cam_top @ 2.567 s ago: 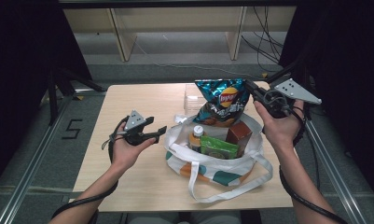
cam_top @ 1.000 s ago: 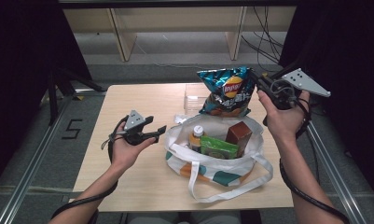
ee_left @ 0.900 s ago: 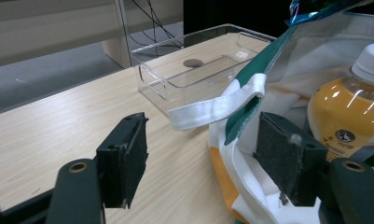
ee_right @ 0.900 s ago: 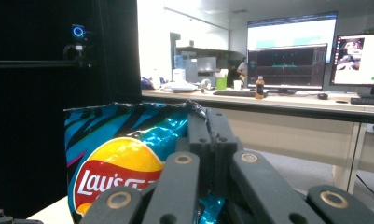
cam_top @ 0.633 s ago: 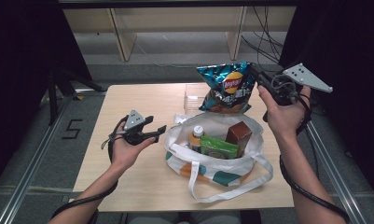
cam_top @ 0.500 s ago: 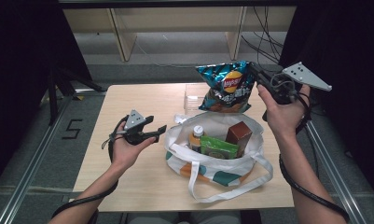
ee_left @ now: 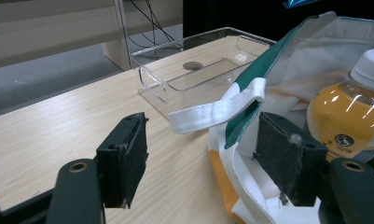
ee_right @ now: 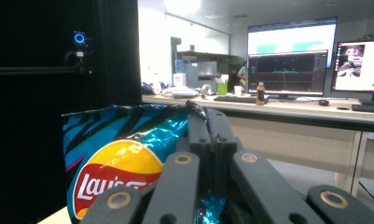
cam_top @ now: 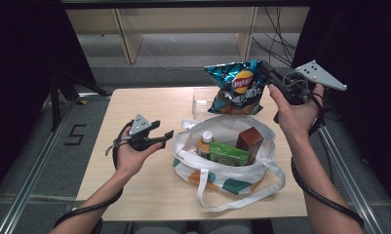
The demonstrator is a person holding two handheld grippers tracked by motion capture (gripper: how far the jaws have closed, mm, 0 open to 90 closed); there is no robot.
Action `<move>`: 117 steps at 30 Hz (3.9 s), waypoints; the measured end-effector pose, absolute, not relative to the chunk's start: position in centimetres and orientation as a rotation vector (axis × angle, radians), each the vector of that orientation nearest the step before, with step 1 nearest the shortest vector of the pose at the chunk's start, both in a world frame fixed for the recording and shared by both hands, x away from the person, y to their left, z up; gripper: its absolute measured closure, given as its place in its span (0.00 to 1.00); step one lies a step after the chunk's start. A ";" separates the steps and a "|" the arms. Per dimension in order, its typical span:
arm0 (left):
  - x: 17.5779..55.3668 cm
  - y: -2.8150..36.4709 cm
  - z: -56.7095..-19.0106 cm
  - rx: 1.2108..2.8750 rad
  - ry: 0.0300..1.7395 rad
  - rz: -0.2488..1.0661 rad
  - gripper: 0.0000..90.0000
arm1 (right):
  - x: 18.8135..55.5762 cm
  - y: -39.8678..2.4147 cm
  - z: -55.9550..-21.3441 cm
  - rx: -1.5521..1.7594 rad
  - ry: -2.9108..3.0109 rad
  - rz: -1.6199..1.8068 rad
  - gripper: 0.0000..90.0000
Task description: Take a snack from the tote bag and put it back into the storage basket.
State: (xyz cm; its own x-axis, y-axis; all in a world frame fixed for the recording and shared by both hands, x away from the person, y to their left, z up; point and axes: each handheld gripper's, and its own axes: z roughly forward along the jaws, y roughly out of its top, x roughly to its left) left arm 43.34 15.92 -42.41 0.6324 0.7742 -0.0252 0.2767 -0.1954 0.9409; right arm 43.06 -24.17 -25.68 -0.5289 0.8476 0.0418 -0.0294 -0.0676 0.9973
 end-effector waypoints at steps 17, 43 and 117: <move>43.3 16.0 -42.3 1.754 0.848 0.576 0.37 | 44.1 -23.4 -24.9 0.893 1.530 1.687 1.00; 42.8 16.8 -42.2 1.725 0.877 0.615 0.37 | 46.3 -23.6 -26.1 0.933 1.568 1.650 1.00; 42.7 17.1 -42.3 1.727 0.879 0.623 0.36 | 51.8 -24.6 -28.4 1.113 1.551 1.560 1.00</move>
State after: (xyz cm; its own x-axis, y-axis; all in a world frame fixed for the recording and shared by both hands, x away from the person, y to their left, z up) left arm 42.69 17.09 -42.31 0.5943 0.8042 -0.0099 0.2571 -0.1783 0.9498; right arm 51.85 -24.59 -28.43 -0.4173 0.9015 0.1149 0.1096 -0.0756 0.9911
